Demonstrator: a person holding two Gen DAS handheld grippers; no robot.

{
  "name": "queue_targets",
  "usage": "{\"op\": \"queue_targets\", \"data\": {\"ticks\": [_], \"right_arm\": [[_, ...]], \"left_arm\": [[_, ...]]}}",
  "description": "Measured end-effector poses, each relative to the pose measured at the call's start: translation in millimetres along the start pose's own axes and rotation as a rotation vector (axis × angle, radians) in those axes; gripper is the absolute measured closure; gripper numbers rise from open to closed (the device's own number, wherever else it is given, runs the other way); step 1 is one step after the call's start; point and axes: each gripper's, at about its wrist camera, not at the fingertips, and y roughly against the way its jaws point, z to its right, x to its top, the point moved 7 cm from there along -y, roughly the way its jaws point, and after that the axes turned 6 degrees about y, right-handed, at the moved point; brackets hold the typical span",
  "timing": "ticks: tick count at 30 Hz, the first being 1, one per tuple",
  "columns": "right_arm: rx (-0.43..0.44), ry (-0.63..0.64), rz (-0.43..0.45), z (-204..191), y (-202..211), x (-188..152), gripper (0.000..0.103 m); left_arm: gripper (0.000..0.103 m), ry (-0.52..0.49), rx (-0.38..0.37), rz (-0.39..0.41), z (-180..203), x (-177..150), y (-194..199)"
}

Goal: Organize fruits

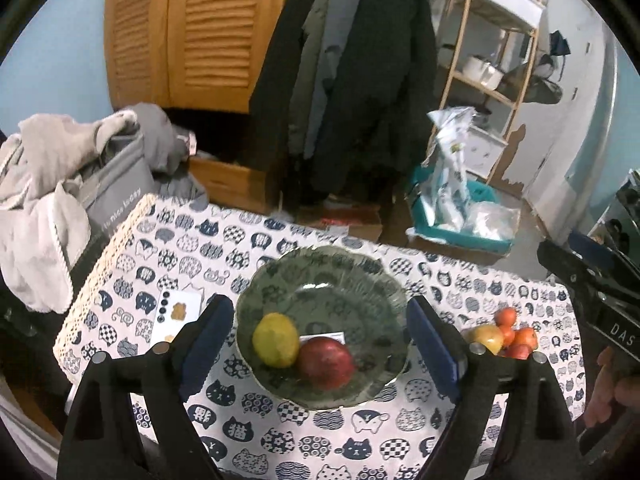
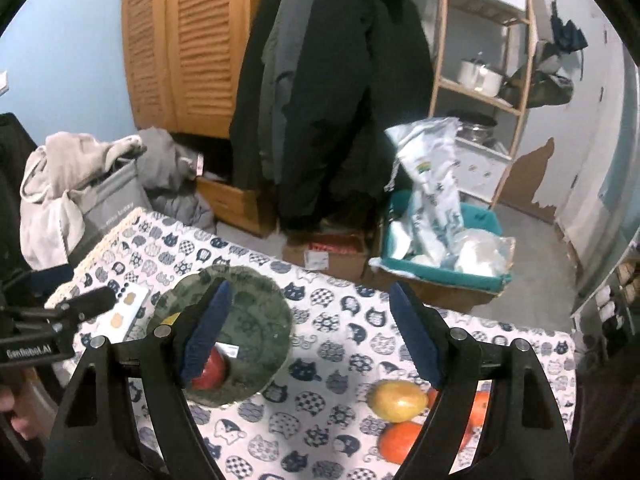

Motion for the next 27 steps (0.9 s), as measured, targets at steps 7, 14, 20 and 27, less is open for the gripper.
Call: {"op": "queue_targets", "data": {"ticks": [7,14,20,27], "right_arm": [[-0.029,-0.025,0.044,30,36,-10,0.021],[-0.059,-0.065,0.067,61,60,-24,0.021],[-0.120,-0.078,0.077,92,75,-38,0.021],[-0.191,-0.122,0.071,135,91,-63,0.021]], "left_arm": [[0.009,-0.046,-0.022,0.059,29,4,22],[0.002,-0.105,-0.036,0.115,57,4,40],[0.001,-0.139,-0.066,0.109,85,1,44],[0.001,-0.176,-0.107,0.104,119,-4,48]]}}
